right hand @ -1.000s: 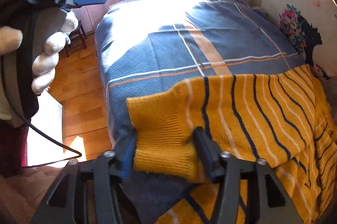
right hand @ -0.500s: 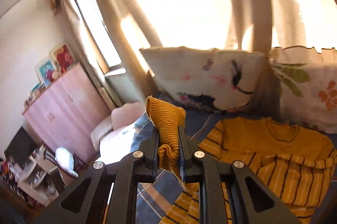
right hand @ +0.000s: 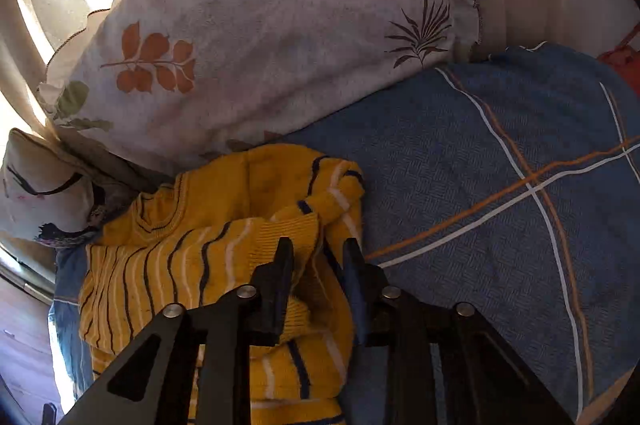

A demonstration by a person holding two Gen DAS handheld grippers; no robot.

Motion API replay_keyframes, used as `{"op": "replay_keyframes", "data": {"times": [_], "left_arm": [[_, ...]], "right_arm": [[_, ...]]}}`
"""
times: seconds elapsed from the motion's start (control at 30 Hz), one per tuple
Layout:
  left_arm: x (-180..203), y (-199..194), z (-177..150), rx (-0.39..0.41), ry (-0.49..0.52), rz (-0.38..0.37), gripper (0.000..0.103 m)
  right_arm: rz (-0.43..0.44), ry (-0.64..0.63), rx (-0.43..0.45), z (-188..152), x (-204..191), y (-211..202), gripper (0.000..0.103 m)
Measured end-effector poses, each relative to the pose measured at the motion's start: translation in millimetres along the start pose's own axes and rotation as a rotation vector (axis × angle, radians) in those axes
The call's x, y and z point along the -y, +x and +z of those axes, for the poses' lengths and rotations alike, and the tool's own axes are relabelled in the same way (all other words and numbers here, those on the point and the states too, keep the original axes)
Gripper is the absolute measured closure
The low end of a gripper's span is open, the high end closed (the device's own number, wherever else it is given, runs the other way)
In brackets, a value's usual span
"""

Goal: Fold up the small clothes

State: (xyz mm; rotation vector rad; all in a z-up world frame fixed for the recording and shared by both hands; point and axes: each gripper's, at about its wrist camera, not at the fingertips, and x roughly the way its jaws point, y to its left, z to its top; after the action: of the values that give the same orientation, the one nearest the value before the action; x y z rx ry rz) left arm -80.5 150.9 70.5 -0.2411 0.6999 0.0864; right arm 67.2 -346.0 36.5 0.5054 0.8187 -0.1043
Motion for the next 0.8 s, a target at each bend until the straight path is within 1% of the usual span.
{"op": "replay_keyframes", "data": {"times": [0.03,0.07,0.13,0.3,0.4,0.47,0.5,0.6,0.63,0.7,0.77,0.8], "left_arm": [[2.1,4.1,-2.2,-0.015,0.004,-0.003,0.000],[3.8,8.0,-4.6,-0.031,0.004,-0.012,0.000],[6.7,16.3,-10.8,-0.069,0.002,-0.034,0.000],[12.7,34.1,-29.2,-0.167,-0.009,-0.115,0.000],[13.5,40.9,-39.3,-0.223,-0.036,-0.191,0.000],[12.5,43.5,-45.0,-0.259,-0.066,-0.234,0.002],[12.1,42.7,-47.7,-0.270,-0.074,-0.256,0.006],[14.7,31.6,-53.8,-0.263,-0.052,-0.284,0.010],[15.2,26.9,-56.0,-0.260,-0.045,-0.295,0.010],[15.1,19.2,-60.7,-0.260,-0.042,-0.321,0.010],[12.9,13.2,-67.1,-0.268,-0.052,-0.343,0.010],[12.1,10.8,-71.3,-0.276,-0.058,-0.358,0.010]], "right_arm": [[0.025,-0.006,0.006,-5.0,4.4,-7.8,0.051],[0.049,-0.017,0.013,-10.7,5.5,-14.3,0.044],[0.097,-0.053,0.007,-24.5,2.6,-27.5,0.043],[0.165,-0.133,-0.053,-71.1,3.4,-51.0,0.043],[0.232,-0.133,-0.067,-99.4,13.4,-65.7,0.043],[0.250,-0.126,-0.059,-115.7,21.4,-74.6,0.043],[0.260,-0.116,-0.054,-123.2,26.4,-80.9,0.043],[0.301,-0.091,-0.068,-134.6,45.8,-103.9,0.043],[0.300,-0.088,-0.057,-135.4,53.8,-116.5,0.043],[0.262,-0.093,-0.012,-136.4,67.9,-144.6,0.041],[0.186,-0.108,0.055,-137.9,81.5,-173.7,0.031],[0.150,-0.120,0.069,-141.2,86.3,-184.7,0.029]]}}
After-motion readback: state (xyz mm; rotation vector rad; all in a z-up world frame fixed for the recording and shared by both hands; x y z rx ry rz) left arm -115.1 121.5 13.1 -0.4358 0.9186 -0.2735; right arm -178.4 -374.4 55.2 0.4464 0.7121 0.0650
